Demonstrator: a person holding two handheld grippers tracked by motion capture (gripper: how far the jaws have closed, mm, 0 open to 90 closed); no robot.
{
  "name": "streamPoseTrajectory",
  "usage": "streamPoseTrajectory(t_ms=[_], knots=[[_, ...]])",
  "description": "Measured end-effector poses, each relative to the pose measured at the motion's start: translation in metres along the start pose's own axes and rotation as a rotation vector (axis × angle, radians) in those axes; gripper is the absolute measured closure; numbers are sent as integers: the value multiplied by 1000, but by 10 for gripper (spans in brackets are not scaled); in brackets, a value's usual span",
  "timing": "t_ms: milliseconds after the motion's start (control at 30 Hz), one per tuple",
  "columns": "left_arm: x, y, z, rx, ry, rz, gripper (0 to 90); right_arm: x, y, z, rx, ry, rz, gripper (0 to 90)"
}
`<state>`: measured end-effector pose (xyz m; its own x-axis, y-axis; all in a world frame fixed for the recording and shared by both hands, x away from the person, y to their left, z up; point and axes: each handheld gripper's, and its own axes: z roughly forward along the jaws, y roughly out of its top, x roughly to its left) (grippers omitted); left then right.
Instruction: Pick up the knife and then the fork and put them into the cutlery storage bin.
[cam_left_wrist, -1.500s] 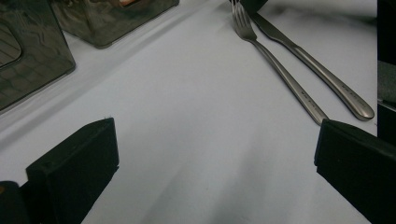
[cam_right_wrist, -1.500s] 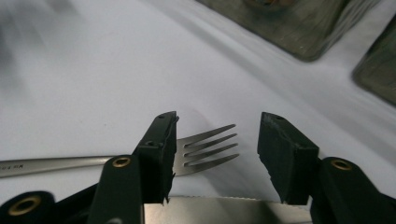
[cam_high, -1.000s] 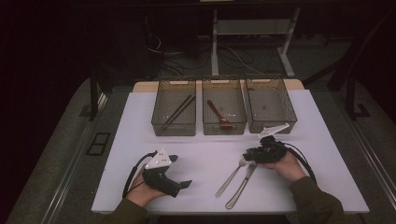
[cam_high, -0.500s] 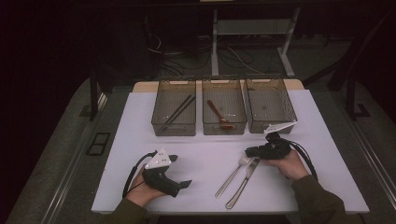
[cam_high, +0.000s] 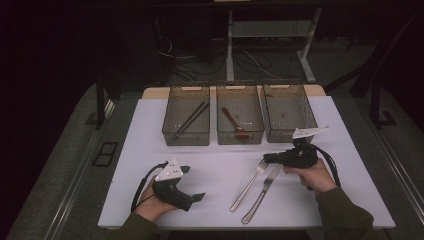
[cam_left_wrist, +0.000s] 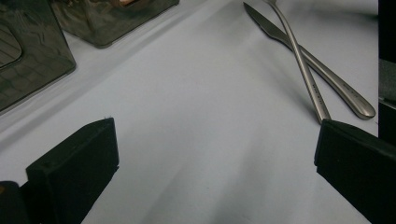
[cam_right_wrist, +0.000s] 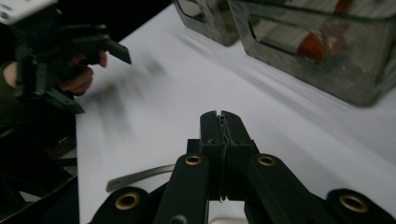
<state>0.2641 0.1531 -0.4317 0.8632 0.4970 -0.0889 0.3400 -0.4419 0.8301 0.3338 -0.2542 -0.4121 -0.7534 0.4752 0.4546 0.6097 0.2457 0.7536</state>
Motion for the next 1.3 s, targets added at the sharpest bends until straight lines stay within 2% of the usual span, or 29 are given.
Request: streamPoseTrajectory(t_ms=[167,267,400,667,833,1100,1300], knots=[[0,0,0,-1,1,0,0,10,5,-5,-44,-32,-45,897],[0,0,0,0,1,1,0,13,9,-11,-74,-79,-70,897],[1,0,0,-1,1,0,0,12,11,-20,-104,-141,-79,897],[1,0,0,-2,2,-1,0,4,14,-43,-161,-260,-64,897],[1,0,0,-4,2,-3,0,-1,16,-60,-199,-313,-50,896],[2,-1,0,1,2,-3,0,-8,22,-101,-283,-415,-31,896],[2,-1,1,-2,3,-4,0,-15,31,-129,-337,-466,-19,896]])
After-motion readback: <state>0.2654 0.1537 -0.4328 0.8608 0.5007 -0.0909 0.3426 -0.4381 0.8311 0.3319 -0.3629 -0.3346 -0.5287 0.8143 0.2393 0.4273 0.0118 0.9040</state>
